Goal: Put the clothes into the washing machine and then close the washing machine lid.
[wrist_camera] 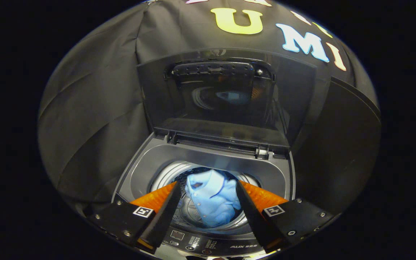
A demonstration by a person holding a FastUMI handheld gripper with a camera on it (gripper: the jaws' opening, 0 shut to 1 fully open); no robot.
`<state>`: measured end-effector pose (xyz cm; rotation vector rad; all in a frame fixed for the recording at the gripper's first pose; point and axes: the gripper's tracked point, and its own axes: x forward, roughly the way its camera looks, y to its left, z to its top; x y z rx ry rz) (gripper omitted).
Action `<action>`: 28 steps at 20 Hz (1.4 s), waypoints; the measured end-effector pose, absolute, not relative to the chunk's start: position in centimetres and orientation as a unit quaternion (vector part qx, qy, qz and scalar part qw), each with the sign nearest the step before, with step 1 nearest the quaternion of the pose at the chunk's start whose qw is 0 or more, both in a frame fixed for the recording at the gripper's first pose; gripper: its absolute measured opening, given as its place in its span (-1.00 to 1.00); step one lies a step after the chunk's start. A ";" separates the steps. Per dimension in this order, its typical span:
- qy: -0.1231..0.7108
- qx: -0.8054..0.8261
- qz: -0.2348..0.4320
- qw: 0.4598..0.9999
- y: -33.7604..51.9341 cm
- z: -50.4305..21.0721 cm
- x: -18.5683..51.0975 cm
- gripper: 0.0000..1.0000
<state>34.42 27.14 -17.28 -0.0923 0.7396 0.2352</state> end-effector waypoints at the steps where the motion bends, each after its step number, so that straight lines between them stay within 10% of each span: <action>1: 0.357 -0.042 0.114 0.926 27.1 -17.1 34.5 0.91; 28: 0.109 -0.021 0.069 0.991 29.2 2.8 47.7 0.90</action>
